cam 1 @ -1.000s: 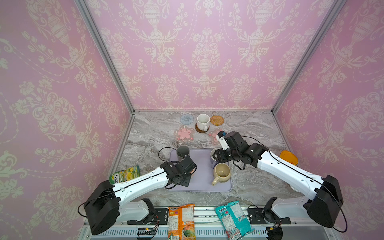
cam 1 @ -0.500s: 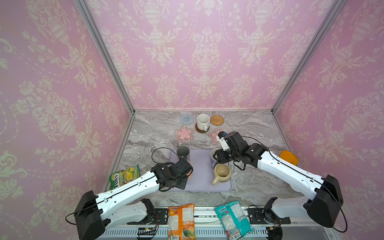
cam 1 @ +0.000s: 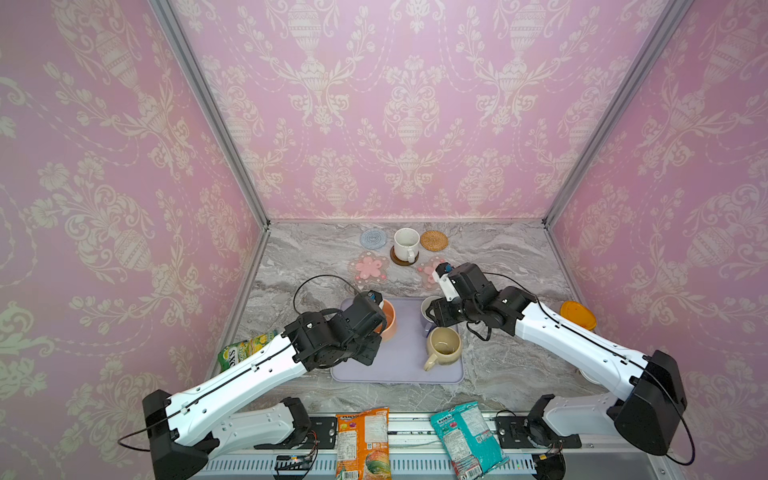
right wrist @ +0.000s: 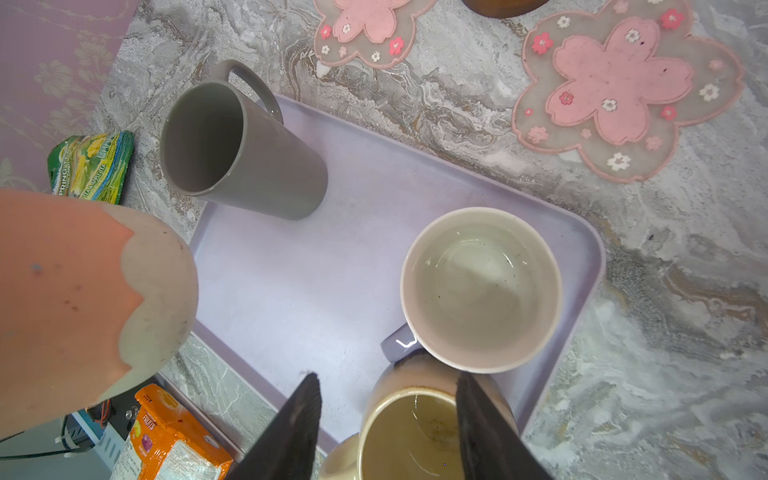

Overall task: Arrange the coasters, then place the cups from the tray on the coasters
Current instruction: 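Carry the peach mug with the left gripper past the grey mug toward the flower coaster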

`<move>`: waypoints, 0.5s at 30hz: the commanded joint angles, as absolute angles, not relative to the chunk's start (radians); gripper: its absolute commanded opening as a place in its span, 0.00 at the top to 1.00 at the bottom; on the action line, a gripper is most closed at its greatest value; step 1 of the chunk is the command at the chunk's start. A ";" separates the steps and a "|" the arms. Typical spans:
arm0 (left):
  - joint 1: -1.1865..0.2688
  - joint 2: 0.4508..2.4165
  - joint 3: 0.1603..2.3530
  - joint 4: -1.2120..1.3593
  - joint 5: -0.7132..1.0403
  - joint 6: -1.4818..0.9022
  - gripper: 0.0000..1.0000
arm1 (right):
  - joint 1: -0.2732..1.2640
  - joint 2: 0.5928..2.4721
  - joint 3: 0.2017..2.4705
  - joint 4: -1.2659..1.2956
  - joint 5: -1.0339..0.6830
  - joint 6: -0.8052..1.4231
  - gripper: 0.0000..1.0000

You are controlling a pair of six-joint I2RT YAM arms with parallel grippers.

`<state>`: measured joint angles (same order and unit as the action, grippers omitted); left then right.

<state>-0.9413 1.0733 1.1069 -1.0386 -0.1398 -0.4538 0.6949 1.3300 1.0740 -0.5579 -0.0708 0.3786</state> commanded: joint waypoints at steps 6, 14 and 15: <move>-0.901 1.095 1.256 -1.044 -0.215 -0.254 1.00 | 0.689 1.281 1.038 -0.554 -0.037 0.385 0.46; -0.701 1.176 1.352 -1.022 -0.065 -0.102 1.00 | 0.688 1.252 1.043 -0.590 -0.005 0.379 0.46; -0.678 1.196 1.372 -1.021 -0.044 -0.081 1.00 | 0.688 1.243 1.042 -0.594 0.003 0.378 0.46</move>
